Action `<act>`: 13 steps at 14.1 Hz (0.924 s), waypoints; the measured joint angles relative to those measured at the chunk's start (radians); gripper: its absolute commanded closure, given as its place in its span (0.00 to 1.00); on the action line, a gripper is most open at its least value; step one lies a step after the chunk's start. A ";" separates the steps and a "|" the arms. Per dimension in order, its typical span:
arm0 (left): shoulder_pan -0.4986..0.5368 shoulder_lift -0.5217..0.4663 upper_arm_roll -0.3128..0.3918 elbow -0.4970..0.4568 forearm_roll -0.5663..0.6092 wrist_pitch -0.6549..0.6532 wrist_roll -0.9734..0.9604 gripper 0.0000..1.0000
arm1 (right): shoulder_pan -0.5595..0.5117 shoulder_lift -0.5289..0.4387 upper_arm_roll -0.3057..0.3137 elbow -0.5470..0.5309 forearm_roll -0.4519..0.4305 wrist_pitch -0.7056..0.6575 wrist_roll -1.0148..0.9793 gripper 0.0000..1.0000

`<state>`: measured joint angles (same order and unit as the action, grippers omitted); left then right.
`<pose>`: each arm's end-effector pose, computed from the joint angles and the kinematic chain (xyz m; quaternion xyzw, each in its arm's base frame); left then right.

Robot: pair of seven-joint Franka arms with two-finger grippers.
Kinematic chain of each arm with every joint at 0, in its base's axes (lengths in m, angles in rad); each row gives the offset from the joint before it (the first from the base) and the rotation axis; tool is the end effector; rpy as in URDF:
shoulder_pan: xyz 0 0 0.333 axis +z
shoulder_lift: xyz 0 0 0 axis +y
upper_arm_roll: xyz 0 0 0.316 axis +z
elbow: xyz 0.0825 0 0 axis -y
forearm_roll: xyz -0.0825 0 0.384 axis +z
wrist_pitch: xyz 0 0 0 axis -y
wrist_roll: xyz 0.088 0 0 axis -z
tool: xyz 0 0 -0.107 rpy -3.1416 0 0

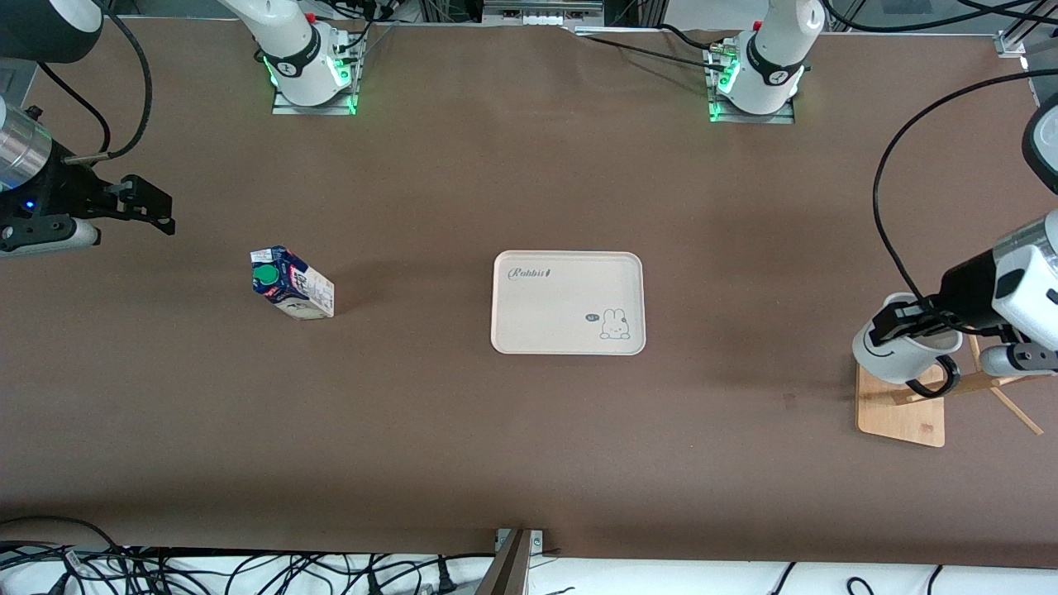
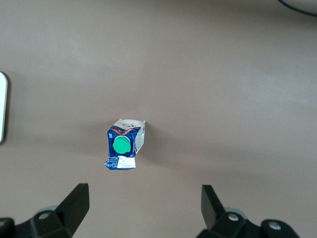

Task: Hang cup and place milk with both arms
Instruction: 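Lift the white mug with the left gripper toward the wooden stand, then hang the mug handle on a stand peg with the left gripper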

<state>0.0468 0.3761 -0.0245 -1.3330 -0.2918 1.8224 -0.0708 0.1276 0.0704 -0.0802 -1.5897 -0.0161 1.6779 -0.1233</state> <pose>0.6848 -0.0053 0.5327 0.9847 0.0752 0.0525 0.1483 0.5835 0.0277 0.5851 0.9962 0.0861 0.0086 0.0112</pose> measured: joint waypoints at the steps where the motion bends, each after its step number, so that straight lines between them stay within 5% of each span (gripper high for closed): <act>1: 0.013 0.013 0.000 0.006 -0.010 0.000 0.001 1.00 | 0.000 0.000 0.000 0.000 0.000 0.000 0.000 0.00; 13: 0.143 0.063 0.000 0.019 -0.098 -0.002 0.160 1.00 | 0.000 0.000 0.001 0.000 0.000 0.001 0.000 0.00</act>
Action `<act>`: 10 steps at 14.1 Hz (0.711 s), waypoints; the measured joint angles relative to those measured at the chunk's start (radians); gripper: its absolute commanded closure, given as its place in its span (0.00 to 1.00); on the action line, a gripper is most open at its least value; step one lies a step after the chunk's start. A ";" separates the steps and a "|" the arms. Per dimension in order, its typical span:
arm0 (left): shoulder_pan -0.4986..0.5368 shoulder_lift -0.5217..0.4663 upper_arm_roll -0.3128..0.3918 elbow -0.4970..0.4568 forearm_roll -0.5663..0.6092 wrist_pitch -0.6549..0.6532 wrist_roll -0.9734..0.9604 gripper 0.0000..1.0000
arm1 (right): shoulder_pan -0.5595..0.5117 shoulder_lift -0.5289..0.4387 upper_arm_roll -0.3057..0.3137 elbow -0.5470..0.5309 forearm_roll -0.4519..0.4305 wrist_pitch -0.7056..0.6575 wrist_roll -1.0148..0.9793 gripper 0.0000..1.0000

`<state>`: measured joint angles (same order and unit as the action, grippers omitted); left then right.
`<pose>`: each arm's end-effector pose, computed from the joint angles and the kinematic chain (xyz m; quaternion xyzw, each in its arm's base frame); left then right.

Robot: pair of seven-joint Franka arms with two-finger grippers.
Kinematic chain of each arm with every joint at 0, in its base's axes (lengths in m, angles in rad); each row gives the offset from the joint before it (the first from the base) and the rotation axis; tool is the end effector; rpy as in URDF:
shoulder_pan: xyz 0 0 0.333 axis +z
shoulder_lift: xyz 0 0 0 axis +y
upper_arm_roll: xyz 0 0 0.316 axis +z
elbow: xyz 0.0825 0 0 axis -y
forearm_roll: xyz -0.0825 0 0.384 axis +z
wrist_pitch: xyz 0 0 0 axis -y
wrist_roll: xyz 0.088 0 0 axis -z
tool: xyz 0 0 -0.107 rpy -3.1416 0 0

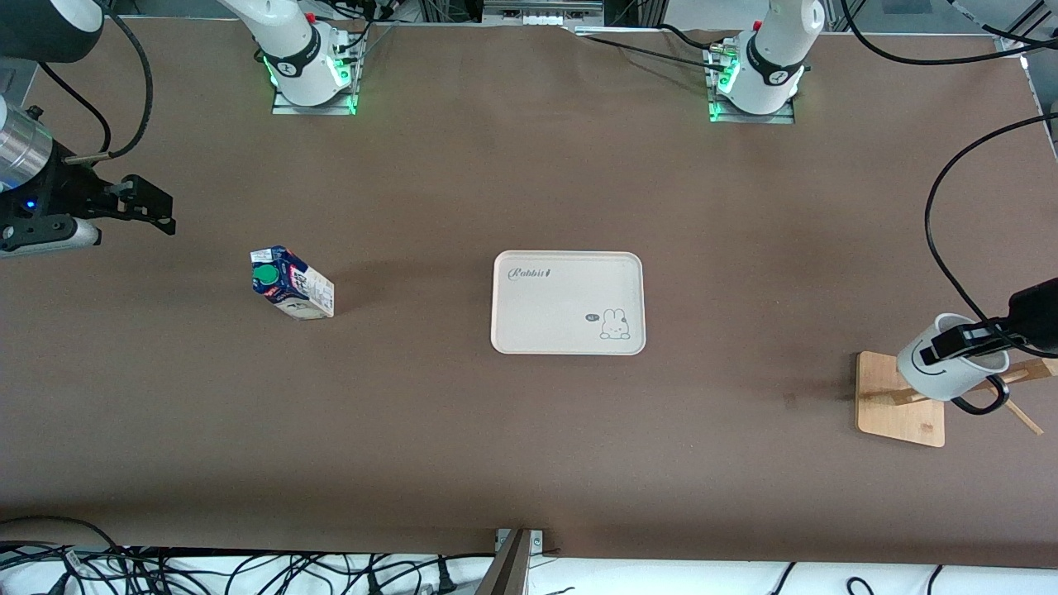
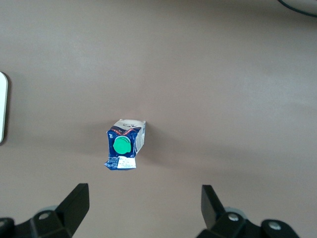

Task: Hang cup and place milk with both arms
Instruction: 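Hang the mug handle on a stand peg with the left gripper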

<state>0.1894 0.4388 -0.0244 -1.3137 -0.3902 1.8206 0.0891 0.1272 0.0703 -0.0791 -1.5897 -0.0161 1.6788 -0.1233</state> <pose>0.6929 0.0872 0.5014 0.9771 0.0799 0.0578 0.1886 0.5836 0.0280 0.5852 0.9961 0.0865 0.0091 0.0111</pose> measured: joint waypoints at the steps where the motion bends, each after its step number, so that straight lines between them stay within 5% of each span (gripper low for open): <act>1: 0.002 0.002 0.000 0.000 -0.006 0.000 0.001 1.00 | 0.000 0.000 0.000 0.000 0.000 0.000 0.000 0.00; 10: 0.055 0.002 0.002 0.003 -0.007 -0.063 0.066 1.00 | 0.000 0.000 0.000 0.000 0.000 0.000 0.000 0.00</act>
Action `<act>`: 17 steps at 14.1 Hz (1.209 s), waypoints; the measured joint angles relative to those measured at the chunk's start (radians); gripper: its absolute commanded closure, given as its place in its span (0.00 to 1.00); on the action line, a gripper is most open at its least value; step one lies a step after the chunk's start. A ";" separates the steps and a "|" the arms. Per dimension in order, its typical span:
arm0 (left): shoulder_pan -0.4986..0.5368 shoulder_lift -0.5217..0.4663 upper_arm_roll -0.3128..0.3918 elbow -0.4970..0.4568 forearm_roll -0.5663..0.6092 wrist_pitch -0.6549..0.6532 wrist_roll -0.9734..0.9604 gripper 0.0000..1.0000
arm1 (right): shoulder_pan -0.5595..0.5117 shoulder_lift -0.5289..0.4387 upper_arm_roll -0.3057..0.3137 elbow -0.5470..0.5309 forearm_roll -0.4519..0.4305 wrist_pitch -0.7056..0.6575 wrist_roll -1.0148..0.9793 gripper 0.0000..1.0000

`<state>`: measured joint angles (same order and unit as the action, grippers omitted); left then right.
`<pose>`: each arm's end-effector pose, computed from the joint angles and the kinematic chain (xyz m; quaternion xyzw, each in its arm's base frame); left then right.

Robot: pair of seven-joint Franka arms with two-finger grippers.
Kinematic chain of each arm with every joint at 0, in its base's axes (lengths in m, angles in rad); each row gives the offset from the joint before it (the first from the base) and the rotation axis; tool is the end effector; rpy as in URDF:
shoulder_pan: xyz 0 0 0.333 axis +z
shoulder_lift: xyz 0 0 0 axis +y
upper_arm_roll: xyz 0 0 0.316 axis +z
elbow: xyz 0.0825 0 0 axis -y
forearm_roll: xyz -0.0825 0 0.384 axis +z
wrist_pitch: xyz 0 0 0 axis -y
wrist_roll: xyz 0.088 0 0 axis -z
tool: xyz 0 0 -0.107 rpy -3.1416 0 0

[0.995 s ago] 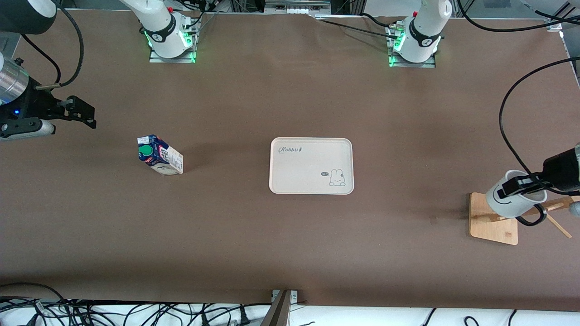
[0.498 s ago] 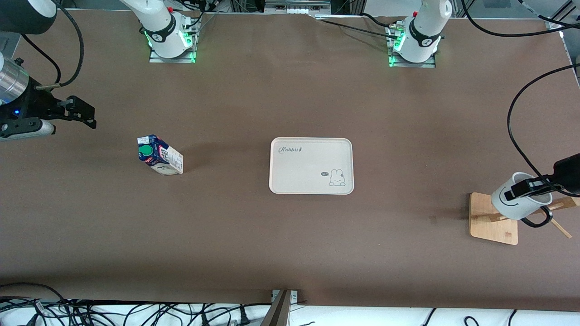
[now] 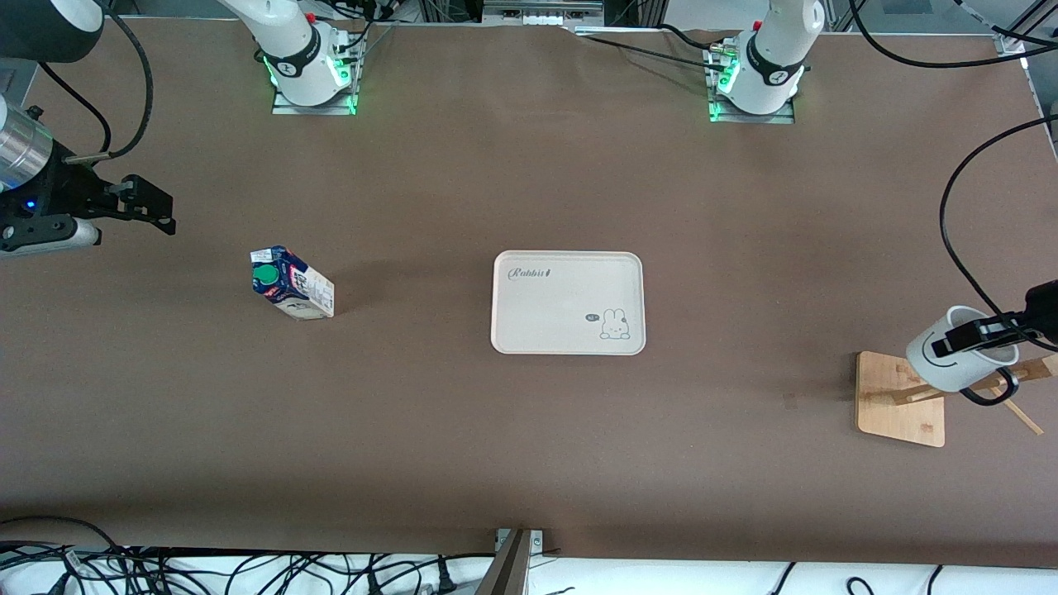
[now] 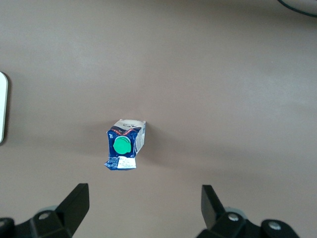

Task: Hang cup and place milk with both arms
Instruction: 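Hang the mug handle on a stand peg with the left gripper, then open the left gripper and withdraw it from the hung mug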

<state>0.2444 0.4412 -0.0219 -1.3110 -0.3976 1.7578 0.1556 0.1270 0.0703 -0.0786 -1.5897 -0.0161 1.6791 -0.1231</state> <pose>0.6819 0.1221 0.4961 0.9776 0.0699 0.0401 0.1947 0.5836 0.0282 0.5852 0.9961 0.0865 0.0092 0.0111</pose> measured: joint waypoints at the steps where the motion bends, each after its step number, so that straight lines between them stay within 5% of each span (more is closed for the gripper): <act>1: 0.008 0.000 0.007 0.000 0.000 -0.010 0.027 1.00 | 0.000 0.000 0.000 0.000 0.000 0.000 0.000 0.00; 3: 0.018 0.000 0.021 0.000 0.000 -0.025 0.063 1.00 | 0.000 0.000 0.000 0.000 0.000 0.000 0.000 0.00; 4: 0.020 0.000 0.024 0.000 0.000 -0.028 0.074 0.58 | 0.000 0.000 0.000 0.000 0.000 0.000 0.000 0.00; 5: 0.019 0.000 0.024 0.000 0.000 -0.030 0.082 0.01 | 0.000 0.000 0.000 0.000 0.000 0.000 0.000 0.00; 10: 0.013 -0.005 0.022 0.007 0.000 -0.038 0.091 0.00 | 0.000 0.000 0.000 0.000 0.000 0.000 0.000 0.00; 17: -0.058 -0.129 0.020 0.038 0.102 -0.278 0.089 0.00 | 0.000 0.000 0.001 0.000 0.000 0.000 0.000 0.00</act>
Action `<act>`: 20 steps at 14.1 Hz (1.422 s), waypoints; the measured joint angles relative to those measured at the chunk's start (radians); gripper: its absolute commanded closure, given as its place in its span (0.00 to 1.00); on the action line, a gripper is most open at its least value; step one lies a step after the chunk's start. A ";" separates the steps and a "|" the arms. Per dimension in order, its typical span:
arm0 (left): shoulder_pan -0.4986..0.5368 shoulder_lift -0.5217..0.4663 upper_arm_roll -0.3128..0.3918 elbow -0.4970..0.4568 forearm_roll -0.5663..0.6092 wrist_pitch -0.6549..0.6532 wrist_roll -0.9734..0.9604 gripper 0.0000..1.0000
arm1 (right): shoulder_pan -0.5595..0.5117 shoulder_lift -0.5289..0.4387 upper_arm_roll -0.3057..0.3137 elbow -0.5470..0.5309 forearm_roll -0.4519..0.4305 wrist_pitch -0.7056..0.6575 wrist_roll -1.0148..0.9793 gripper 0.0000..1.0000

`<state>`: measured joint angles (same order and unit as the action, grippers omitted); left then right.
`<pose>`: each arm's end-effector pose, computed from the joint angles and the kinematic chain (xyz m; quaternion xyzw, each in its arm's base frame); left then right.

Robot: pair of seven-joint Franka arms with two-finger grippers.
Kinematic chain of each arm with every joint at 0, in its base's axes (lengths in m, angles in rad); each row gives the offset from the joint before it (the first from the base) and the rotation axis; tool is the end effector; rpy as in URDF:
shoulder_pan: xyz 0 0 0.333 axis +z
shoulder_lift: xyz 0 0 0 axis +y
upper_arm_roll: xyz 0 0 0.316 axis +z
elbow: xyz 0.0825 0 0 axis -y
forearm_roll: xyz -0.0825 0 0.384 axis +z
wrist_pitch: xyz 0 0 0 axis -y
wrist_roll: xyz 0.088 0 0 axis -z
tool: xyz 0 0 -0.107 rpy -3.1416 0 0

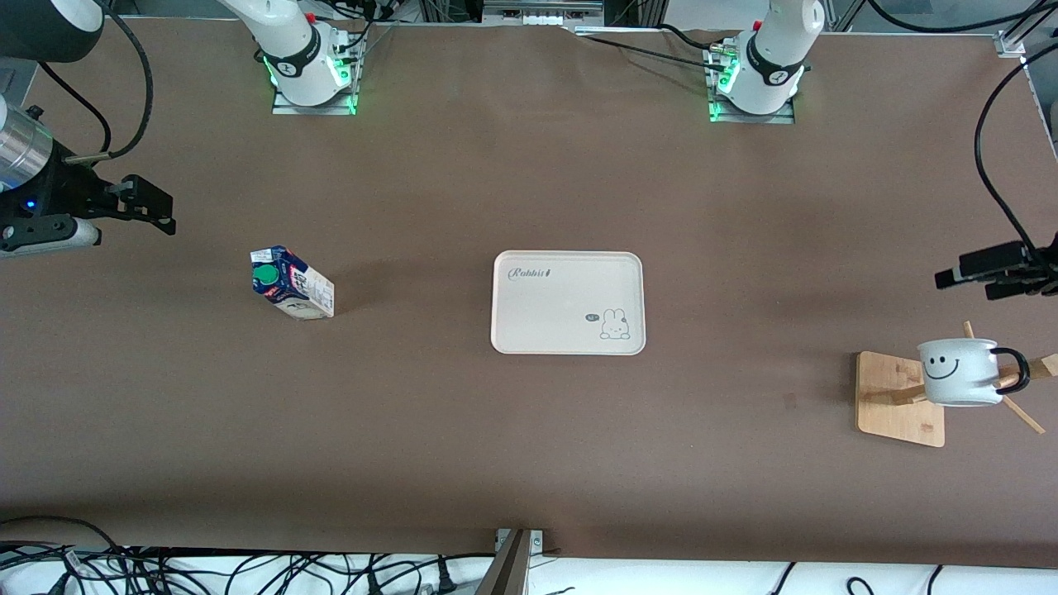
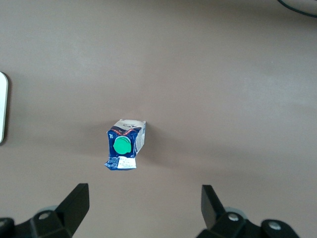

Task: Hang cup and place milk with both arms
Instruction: 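Open the left gripper and withdraw it from the hung mug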

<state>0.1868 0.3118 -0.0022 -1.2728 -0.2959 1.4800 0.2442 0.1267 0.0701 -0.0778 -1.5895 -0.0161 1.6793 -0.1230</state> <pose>0.6322 0.0843 0.5750 0.9871 -0.0351 -0.0191 0.1553 0.5836 0.0285 0.5855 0.9961 0.0867 0.0095 0.0111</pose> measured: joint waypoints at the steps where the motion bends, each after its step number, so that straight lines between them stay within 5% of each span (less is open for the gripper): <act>1: -0.015 -0.019 0.000 0.008 0.015 -0.019 -0.006 0.00 | 0.000 0.000 0.000 0.000 0.000 0.000 0.000 0.00; 8: -0.311 -0.070 0.136 -0.006 0.147 -0.063 -0.177 0.00 | -0.001 0.000 0.001 0.000 0.000 0.000 0.000 0.00; 20: -0.309 -0.053 0.157 -0.021 0.157 -0.050 -0.204 0.00 | -0.001 0.000 0.006 0.001 0.000 0.014 0.002 0.00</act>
<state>-0.1219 0.2592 0.1547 -1.2933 -0.1390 1.4299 0.0405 0.1261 0.0701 -0.0719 -1.5889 -0.0160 1.6933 -0.1212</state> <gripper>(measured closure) 0.000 0.000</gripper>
